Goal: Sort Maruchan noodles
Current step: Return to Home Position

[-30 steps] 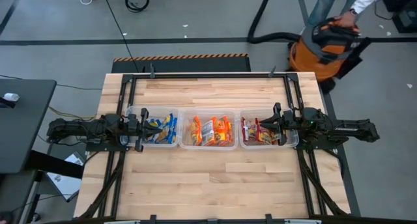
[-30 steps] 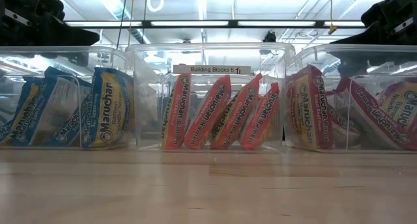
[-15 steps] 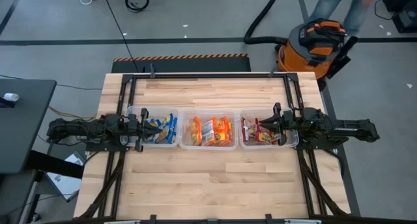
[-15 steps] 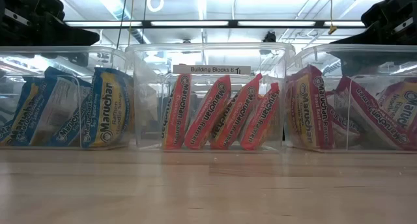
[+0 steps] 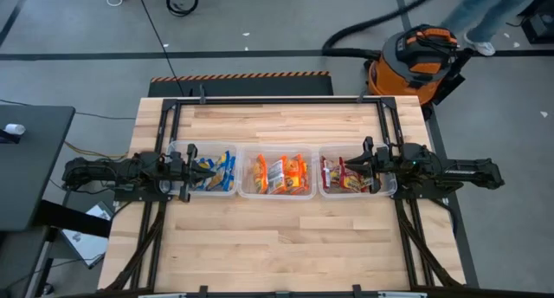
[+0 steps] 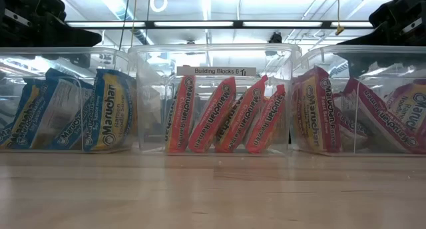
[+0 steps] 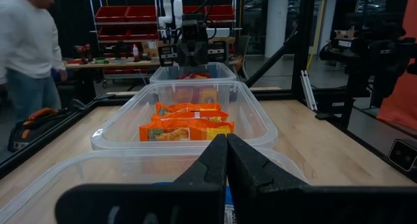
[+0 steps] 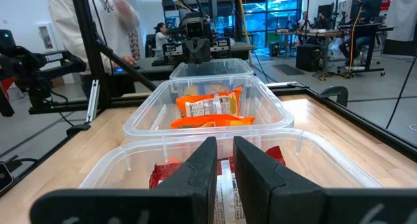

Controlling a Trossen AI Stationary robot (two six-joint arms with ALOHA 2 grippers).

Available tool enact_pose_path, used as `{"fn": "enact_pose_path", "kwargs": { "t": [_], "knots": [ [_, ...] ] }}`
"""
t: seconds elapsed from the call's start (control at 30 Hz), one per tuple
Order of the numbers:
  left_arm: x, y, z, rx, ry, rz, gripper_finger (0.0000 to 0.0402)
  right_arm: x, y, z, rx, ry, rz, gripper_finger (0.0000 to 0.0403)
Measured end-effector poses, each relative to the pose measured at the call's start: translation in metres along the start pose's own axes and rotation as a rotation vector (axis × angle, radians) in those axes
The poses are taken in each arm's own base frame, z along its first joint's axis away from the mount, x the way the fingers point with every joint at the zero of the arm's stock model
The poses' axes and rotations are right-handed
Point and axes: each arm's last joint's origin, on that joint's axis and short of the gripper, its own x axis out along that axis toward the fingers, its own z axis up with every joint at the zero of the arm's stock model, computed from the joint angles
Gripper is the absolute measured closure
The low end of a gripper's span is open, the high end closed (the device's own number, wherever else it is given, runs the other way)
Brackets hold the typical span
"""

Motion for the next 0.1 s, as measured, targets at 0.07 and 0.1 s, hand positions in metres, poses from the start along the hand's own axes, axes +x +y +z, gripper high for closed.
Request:
{"fn": "enact_pose_path", "kwargs": {
  "t": [0.07,0.1],
  "knots": [
    [0.0,0.0,0.0,0.0,0.0,0.0,0.039,0.0,0.0,0.0001,0.0,-0.001,0.0,0.0345],
    [0.0,0.0,0.0,0.0,0.0,0.0,0.039,0.0,0.0,0.0,0.0,0.0,0.0,0.0345]
  ]
}}
